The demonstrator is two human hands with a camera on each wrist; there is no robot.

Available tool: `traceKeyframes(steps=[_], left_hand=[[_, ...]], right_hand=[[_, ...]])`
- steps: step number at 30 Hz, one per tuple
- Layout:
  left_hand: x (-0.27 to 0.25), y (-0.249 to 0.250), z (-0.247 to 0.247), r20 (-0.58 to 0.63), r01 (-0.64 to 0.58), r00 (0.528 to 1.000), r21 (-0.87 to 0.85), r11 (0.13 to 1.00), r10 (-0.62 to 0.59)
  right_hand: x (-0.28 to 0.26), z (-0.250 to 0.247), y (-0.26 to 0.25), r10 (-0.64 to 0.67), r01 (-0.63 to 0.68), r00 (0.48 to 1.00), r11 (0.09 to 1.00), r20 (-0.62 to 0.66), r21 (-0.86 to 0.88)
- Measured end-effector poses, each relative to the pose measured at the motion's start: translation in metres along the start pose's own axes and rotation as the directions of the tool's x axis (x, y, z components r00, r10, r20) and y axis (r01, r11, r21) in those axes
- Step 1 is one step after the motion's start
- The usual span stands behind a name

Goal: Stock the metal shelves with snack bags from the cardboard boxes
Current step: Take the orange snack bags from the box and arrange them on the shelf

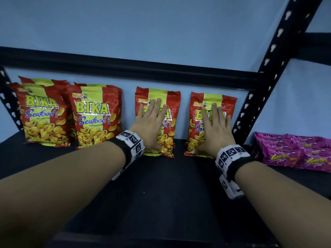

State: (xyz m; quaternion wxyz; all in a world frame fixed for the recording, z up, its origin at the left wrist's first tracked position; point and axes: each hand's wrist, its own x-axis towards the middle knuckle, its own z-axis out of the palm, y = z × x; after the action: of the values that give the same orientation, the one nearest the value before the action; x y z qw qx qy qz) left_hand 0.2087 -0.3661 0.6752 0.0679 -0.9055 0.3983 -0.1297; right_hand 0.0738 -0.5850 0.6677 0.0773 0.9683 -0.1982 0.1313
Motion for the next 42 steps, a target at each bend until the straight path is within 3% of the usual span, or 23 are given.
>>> traceKeyframes(steps=[20,30,36,40,42], left_hand=[[0.029,-0.018,0.015,-0.079,-0.124,0.988,0.092,0.988,0.132],[0.014,0.000,-0.001,-0.037,-0.037,0.998,0.176,0.984,0.044],[0.002,0.004,-0.009,-0.017,-0.050,0.999,0.122,0.991,0.052],[0.007,0.015,-0.015,0.057,-0.004,0.998,0.088,0.996,-0.001],[0.010,0.025,-0.019,0.034,0.017,0.999,0.086,0.996,-0.020]], right_hand=[[0.020,0.012,0.016,-0.091,0.088,0.995,0.992,-0.031,-0.096],[0.005,-0.006,0.007,-0.064,0.064,0.998,0.998,0.013,-0.016],[-0.006,-0.015,0.023,0.060,-0.055,0.997,0.991,-0.042,0.123],[-0.008,-0.012,0.034,0.053,-0.054,0.999,0.994,0.006,0.098],[-0.007,-0.011,0.038,0.030,-0.031,0.999,0.995,0.019,0.095]])
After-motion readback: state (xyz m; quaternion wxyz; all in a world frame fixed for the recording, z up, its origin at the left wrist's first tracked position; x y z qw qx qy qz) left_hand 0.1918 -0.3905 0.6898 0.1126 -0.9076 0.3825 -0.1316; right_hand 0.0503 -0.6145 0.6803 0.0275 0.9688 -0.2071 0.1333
